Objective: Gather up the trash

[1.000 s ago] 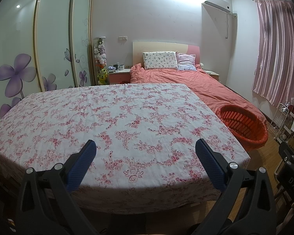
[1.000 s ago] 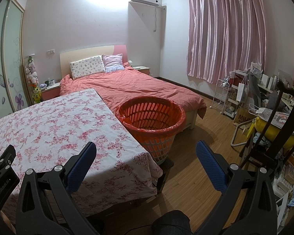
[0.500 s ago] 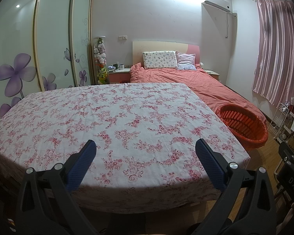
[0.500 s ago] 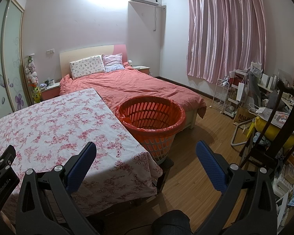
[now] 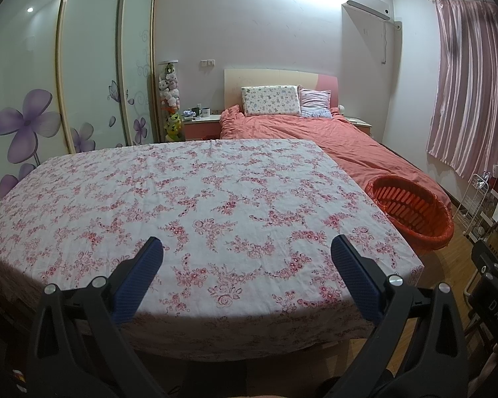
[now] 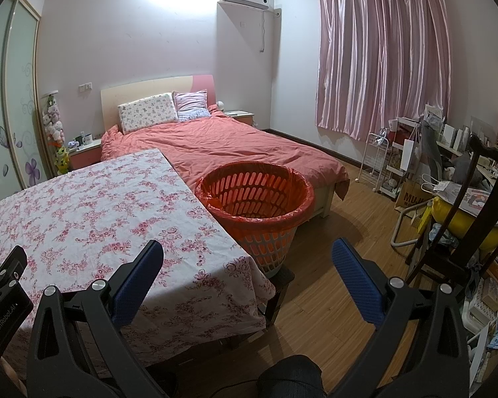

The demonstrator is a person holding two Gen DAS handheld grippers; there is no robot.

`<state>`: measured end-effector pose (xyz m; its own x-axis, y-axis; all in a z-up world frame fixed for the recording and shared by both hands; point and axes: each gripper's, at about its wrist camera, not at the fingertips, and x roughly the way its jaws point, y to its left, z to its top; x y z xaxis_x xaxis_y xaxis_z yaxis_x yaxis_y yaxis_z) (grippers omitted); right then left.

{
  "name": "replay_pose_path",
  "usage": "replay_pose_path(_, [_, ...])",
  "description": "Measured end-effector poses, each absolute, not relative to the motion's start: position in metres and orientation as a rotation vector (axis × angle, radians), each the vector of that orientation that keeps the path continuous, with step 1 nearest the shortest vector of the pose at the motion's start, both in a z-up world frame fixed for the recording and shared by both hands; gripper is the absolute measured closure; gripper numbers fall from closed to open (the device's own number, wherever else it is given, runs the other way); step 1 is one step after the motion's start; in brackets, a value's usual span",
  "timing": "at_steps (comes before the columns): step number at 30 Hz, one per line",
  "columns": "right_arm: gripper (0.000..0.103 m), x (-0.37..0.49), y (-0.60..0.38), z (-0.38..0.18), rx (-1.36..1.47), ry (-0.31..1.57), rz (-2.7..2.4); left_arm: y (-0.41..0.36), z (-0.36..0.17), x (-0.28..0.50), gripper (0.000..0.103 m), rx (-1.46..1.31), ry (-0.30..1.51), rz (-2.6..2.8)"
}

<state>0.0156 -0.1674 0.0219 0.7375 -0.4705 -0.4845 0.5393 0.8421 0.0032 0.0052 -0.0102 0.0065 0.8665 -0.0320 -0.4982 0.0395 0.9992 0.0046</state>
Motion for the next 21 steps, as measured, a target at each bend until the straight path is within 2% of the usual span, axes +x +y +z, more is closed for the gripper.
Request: replay_pose_path(21, [0.002,0.0161,-0.1664,0.0226,0.147,0.492,-0.557,-0.0148,0.0040,0.0013,0.004,0.015,0.525,-0.042])
